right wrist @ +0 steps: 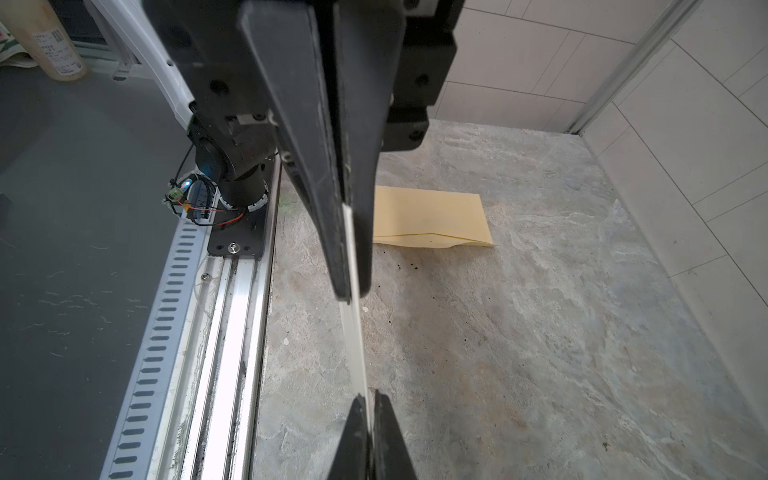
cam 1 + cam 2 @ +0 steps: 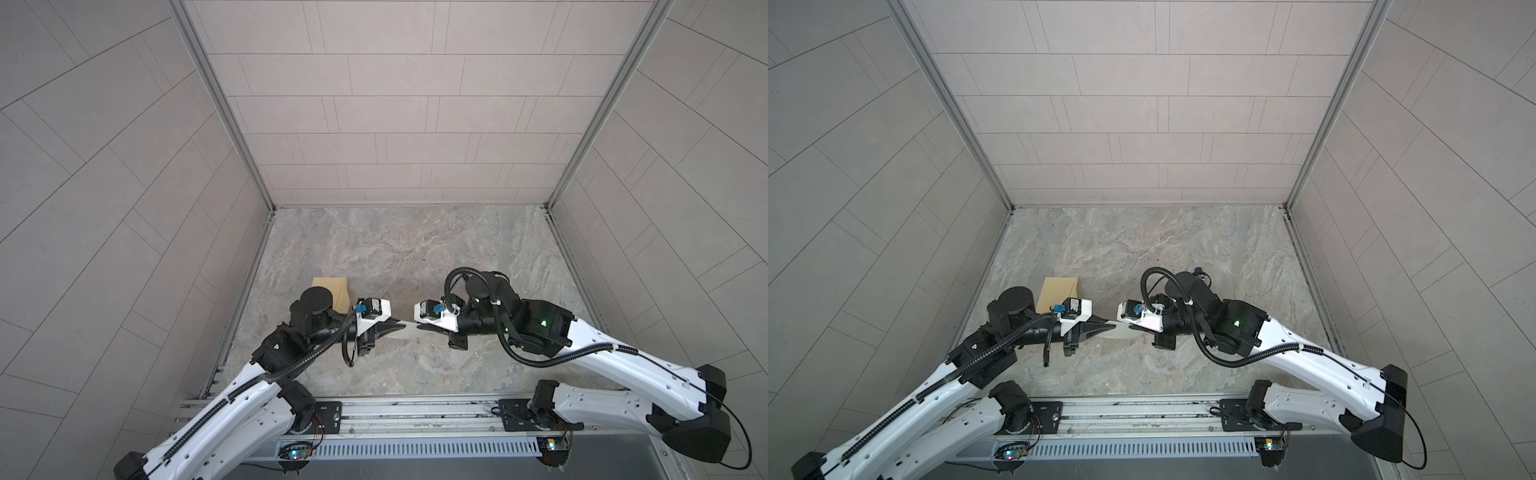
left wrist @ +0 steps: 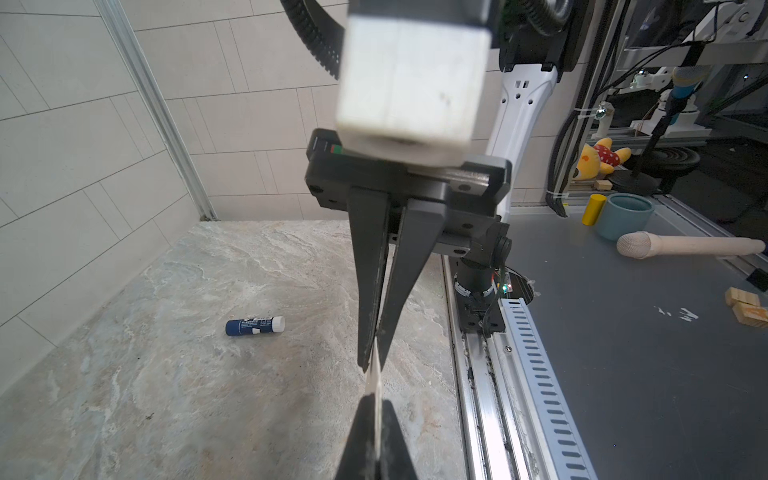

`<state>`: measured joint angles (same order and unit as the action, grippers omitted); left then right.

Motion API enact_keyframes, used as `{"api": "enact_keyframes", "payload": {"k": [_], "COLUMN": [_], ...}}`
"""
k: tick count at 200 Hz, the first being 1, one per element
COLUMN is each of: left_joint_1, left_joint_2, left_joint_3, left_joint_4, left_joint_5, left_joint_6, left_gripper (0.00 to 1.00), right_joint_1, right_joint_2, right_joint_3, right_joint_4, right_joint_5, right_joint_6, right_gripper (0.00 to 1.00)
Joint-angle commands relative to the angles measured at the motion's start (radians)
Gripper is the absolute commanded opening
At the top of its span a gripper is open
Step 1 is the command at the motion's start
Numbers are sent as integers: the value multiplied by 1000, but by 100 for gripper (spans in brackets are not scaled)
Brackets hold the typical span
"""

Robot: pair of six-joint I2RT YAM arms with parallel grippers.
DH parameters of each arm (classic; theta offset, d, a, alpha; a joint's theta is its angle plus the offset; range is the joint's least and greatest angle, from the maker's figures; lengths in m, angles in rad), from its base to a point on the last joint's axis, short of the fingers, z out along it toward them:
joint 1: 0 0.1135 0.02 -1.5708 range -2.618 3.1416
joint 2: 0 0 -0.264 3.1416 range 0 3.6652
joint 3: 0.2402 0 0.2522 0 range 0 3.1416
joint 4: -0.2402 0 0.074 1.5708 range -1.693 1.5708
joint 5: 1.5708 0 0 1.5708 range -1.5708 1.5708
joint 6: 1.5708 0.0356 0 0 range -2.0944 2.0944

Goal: Place the letter into the envelope and seal it

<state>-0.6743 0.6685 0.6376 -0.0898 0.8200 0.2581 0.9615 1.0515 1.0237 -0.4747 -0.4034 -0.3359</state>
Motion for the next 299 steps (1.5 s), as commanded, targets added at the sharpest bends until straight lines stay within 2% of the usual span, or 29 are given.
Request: {"api": "enact_keyframes", "payload": {"k": [1,24,93,160,199,215,239,248,260,281,299], "left_joint_1": [8,12,20,22,24,25,25,25,25,25,28], "left_joint_2": [-25,-37,-90,-127,-128,-121,-119,-117,-111,-94,-76], "left_joint_3": [-13,-16,-36,-50,-54,-54,-46,-36,-21,-4,7], "left_joint_4": [74,80,102,114,127,136,127,100,59,24,1], "left_joint_5": [-13,-27,-110,-225,-286,-346,-540,-620,-699,-719,-746], "left_joint_6": [-17,-19,-17,-27,-67,-115,-211,-237,-264,-290,-316], "left_gripper": [0,0,0,0,0,0,0,0,0,0,0], "right_joint_1": [-6,-21,-64,-81,-81,-81,-81,-81,-81,-81,-81], "right_joint_2": [-13,-19,-70,-60,-104,-141,-192,-206,-214,-209,-189], "right_joint_3": [-28,-45,-112,-128,-128,-138,-175,-190,-203,-219,-219], "right_joint_4": [-7,-19,-29,-100,-83,-38,87,150,208,291,327], "right_joint_5": [45,66,113,301,294,277,249,247,250,264,284], "right_joint_6": [7,9,49,87,110,138,224,270,323,411,469], "right_gripper": [5,0,0,0,1,5,10,21,28,40,46]}}
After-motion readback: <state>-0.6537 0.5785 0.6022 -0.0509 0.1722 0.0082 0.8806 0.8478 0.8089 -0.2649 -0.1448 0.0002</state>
